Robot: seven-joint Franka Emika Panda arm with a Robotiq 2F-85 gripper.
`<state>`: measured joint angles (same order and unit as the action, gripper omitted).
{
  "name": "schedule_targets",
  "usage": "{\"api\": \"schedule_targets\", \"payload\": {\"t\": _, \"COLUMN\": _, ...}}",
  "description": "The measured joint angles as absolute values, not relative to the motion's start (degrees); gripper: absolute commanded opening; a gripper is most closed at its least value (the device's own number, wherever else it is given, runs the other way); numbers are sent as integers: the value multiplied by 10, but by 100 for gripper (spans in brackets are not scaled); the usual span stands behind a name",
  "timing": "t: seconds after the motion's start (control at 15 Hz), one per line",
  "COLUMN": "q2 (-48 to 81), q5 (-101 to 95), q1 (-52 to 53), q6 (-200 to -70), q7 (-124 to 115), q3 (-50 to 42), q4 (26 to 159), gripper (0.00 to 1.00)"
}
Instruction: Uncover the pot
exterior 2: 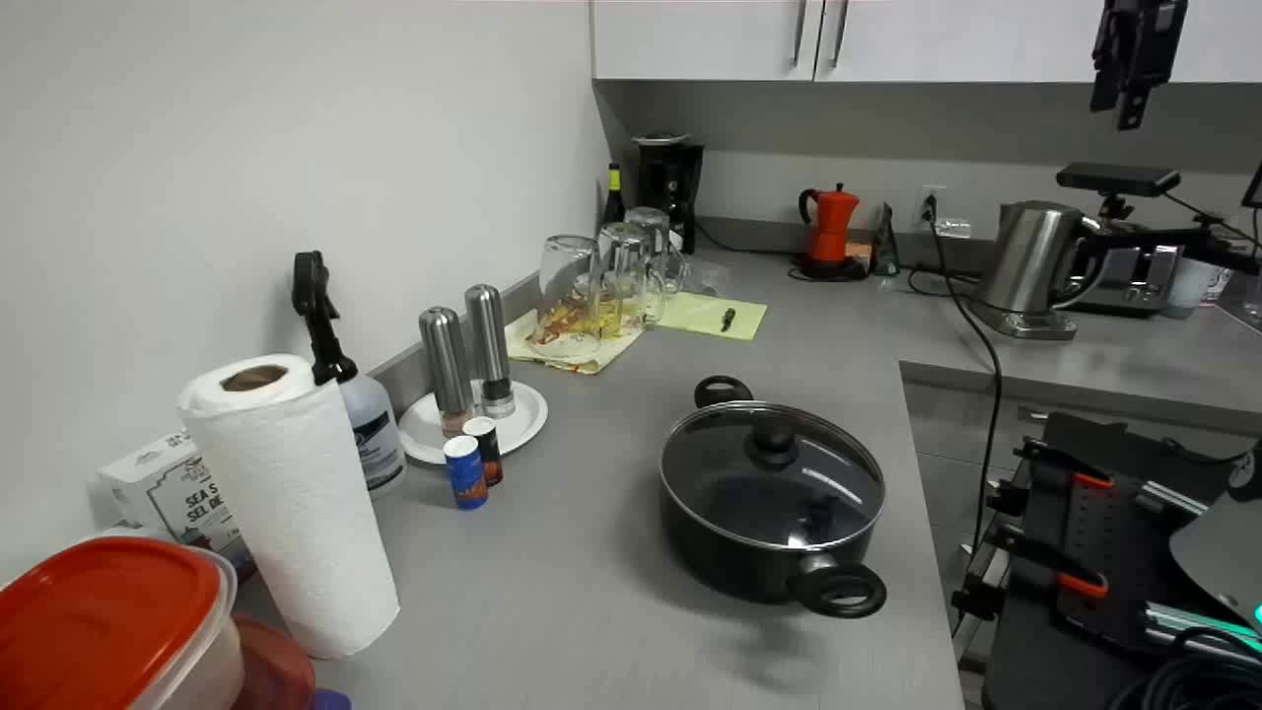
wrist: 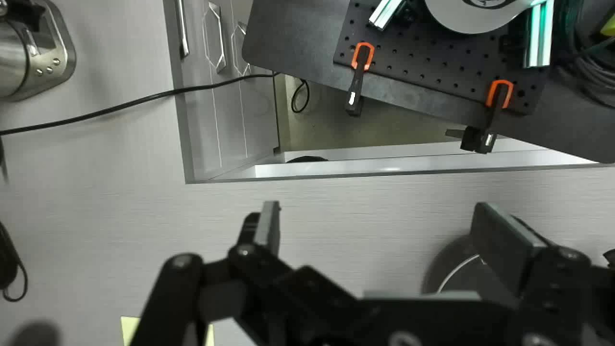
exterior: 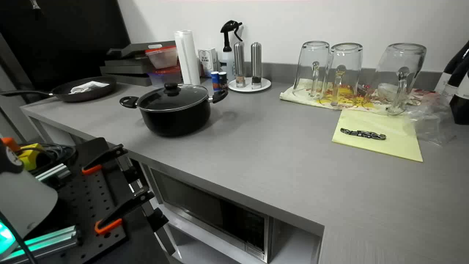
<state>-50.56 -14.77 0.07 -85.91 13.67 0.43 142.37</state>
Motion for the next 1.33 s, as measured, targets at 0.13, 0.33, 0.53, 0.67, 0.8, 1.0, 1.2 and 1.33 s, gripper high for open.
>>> {"api": "schedule_targets", "payload": {"t": 0.13, "q2": -506, "q5": -148, "q1": 1, "q6": -860, "q7": 137, "q3": 4, "q4": 1424, "gripper": 100}}
{"api": "schedule_targets", "payload": {"t": 0.33, "q2": -506, "q5": -148, "q1": 1, "q6": -860, "q7": 137, "q3": 4, "q4": 1424, "gripper": 100}}
{"api": "schedule_targets", "payload": {"t": 0.53, "q2": -506, "q5": -148, "q1": 1, "q6": -860, "q7": 137, "q3": 4, "q4": 1424, "gripper": 100}}
{"api": "schedule_targets", "payload": {"t": 0.67, "q2": -505, "q5": -148, "q1": 6, "q6": -860, "q7": 136, "q3": 1, "q4": 1424, "gripper": 100}}
{"api": "schedule_targets", "payload": {"t": 0.8, "q2": -503, "q5": -148, "q1": 13, "q6": -861, "q7": 136, "q3": -3, "q4": 1424, "gripper": 100}}
{"api": "schedule_targets", "payload": {"t": 1.0, "q2": -489, "q5": -148, "q1": 30, "q6": -875, "q7": 136, "q3": -7, "q4": 1428, "gripper": 100}}
{"api": "schedule_targets", "payload": {"t": 1.2, "q2": -462, "q5": -148, "q1": 49, "q6": -914, "q7": 139, "q3": -10, "q4": 1437, "gripper": 100}}
{"api": "schedule_targets", "payload": {"t": 1.33, "q2": -437, "q5": -148, "q1": 62, "q6": -943, "q7": 146, "q3": -10, "q4": 1442, "gripper": 100}}
